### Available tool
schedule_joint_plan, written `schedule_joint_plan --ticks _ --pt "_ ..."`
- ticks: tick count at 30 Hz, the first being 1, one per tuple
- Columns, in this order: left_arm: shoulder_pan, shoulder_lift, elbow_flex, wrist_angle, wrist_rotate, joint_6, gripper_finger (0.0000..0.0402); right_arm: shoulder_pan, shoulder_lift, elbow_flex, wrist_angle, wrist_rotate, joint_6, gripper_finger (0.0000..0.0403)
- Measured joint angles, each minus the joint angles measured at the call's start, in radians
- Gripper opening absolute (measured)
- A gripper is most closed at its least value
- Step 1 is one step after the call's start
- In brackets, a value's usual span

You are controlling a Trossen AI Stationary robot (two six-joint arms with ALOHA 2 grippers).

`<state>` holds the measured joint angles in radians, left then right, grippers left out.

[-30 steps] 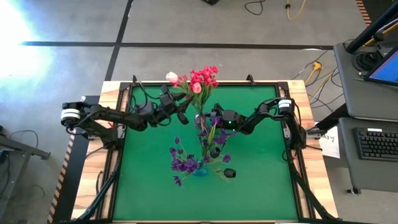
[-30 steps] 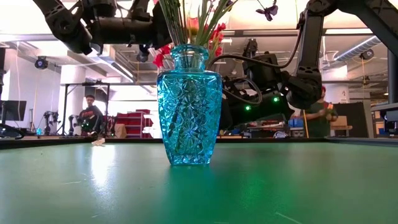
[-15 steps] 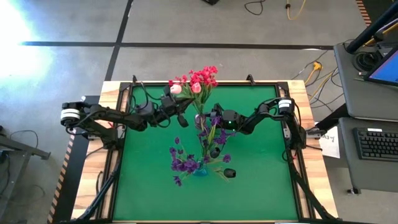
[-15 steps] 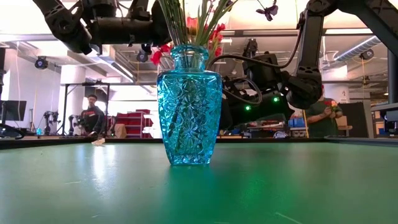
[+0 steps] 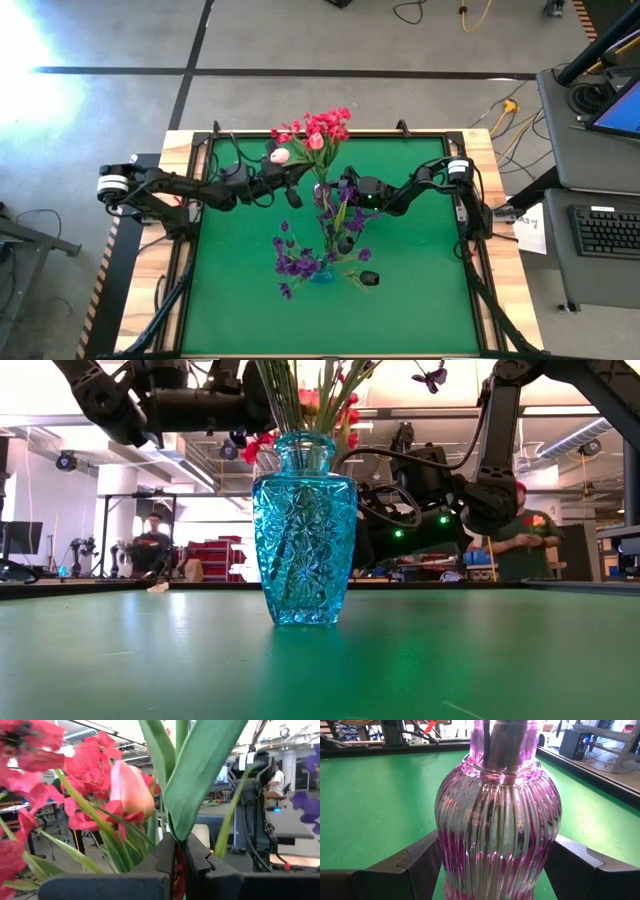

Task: Sort flowers into vase by color
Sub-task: Put the pink tulip into the purple vase

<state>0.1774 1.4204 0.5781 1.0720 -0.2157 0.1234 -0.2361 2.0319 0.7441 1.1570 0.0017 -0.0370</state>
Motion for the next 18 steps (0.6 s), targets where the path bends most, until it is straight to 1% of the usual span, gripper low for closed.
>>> schedule_joint_plan --ticks 2,4,8,18 --pt "0.000 0.000 0.000 -0.026 -0.011 0.012 0.0000 0.000 0.000 0.000 0.000 0.000 0.001 0.0288" --pt "0.000 0.000 0.000 -0.053 -0.053 0.031 0.0000 0.000 0.000 0.000 0.000 0.000 0.003 0.0288" --pt "0.000 0.002 -0.003 -0.106 -0.099 0.061 0.0000 0.000 0.000 0.000 0.000 0.000 0.012 0.0288" --pt "0.000 -0.028 0.000 -0.094 -0.107 0.038 0.0000 0.000 0.000 0.000 0.000 0.000 0.012 0.0288"
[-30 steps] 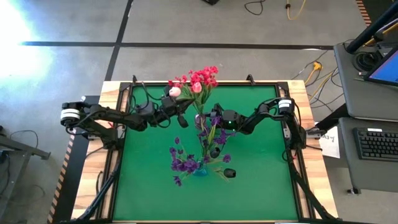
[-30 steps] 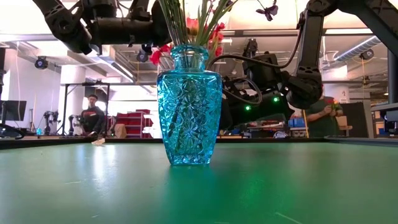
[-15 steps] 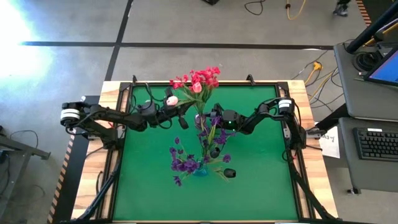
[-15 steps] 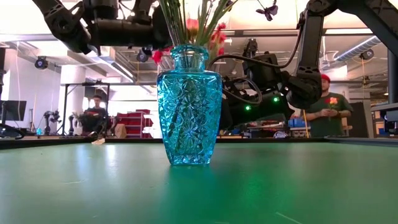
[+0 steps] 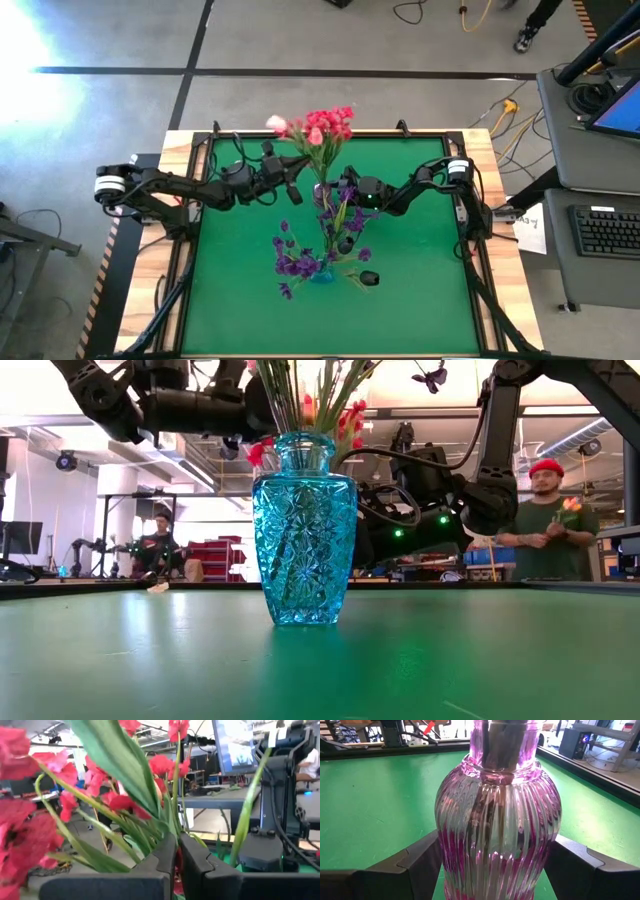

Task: Sort flowers into vase by color
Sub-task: Put the pink tulip into the purple vase

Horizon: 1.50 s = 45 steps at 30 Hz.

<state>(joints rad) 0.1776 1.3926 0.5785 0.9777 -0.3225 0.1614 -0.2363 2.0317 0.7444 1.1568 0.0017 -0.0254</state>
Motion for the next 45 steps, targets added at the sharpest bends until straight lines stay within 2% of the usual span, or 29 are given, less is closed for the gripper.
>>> schedule_joint_plan --ticks 10,23,30,33,40,45 --pt "0.000 -0.001 -0.005 -0.002 0.000 -0.091 0.0010 0.000 0.000 0.000 0.000 0.000 -0.001 0.0288" --pt "0.000 -0.001 -0.012 0.007 -0.023 -0.195 0.0137 0.000 0.000 0.000 0.000 -0.001 -0.005 0.0288" --pt "0.000 -0.001 -0.003 0.010 -0.077 -0.197 0.0181 0.000 0.000 0.000 0.000 -0.002 -0.012 0.0288" --pt "0.000 -0.001 -0.001 0.021 -0.110 -0.191 0.0192 0.000 0.000 0.000 0.000 -0.002 -0.012 0.0288" --pt "0.000 0.002 0.024 0.016 -0.078 -0.156 0.0197 0.000 0.000 0.000 0.000 -0.002 -0.012 0.0288" --pt "0.001 0.002 0.032 -0.012 -0.112 -0.156 0.0197 0.000 0.000 0.000 0.000 -0.002 -0.012 0.0288"
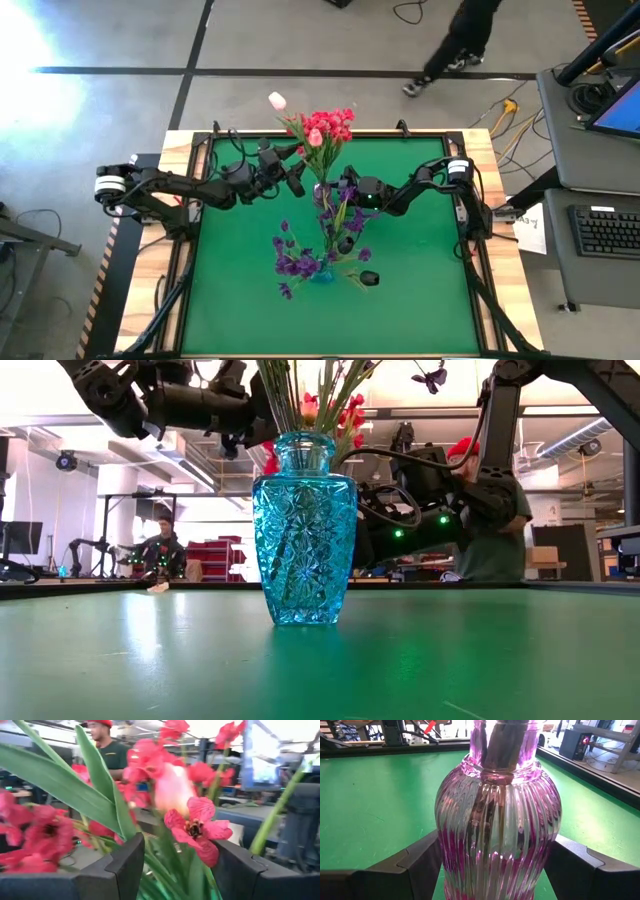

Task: Sort flowers into vase by color
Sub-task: Put the pink tulip into the purple vase

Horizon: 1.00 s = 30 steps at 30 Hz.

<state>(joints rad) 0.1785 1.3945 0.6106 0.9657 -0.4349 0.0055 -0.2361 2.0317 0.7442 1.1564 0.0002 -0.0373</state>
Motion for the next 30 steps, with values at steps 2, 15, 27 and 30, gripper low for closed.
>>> schedule_joint_plan --ticks 2,15,27,30 --pt "-0.003 0.000 0.000 -0.003 -0.047 0.000 0.0197 0.000 0.000 0.000 0.000 0.000 0.000 0.0288" --pt "-0.010 0.000 -0.002 -0.026 -0.119 0.007 0.0197 0.000 0.000 0.000 0.000 0.000 0.001 0.0288" --pt "0.028 0.069 0.045 0.000 -0.019 0.038 0.0167 0.000 0.000 0.000 0.000 0.001 0.004 0.0288" --pt "0.027 0.080 0.056 0.001 -0.019 0.041 0.0154 0.001 0.000 0.000 0.000 0.001 0.004 0.0288"
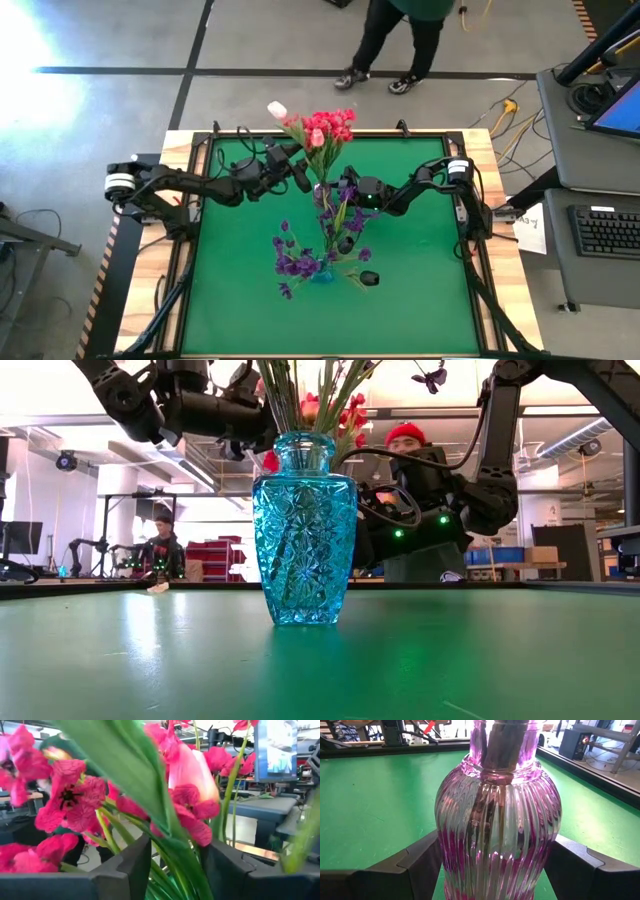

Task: Sort flowers into vase by color
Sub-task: Put the pink tulip into the purple vase

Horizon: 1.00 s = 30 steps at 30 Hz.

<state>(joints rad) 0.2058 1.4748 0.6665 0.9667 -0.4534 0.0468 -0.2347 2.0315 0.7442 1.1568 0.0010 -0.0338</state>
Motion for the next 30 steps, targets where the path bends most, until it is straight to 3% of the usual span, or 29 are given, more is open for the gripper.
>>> schedule_joint_plan --ticks 13,22,27,30 --pt "-0.027 -0.004 -0.020 0.000 0.018 0.021 0.0009 0.003 0.000 0.000 0.000 0.001 -0.002 0.0288" --pt "-0.029 -0.004 -0.030 -0.008 0.057 0.040 0.0002 0.003 0.000 0.000 0.000 0.001 -0.002 0.0288" --pt "-0.029 -0.004 -0.033 -0.010 0.170 0.050 0.0000 0.003 0.000 0.000 0.000 0.001 -0.001 0.0288" --pt "-0.029 0.000 -0.033 -0.014 0.184 0.050 0.0000 0.003 0.000 0.000 0.000 0.001 -0.001 0.0288"
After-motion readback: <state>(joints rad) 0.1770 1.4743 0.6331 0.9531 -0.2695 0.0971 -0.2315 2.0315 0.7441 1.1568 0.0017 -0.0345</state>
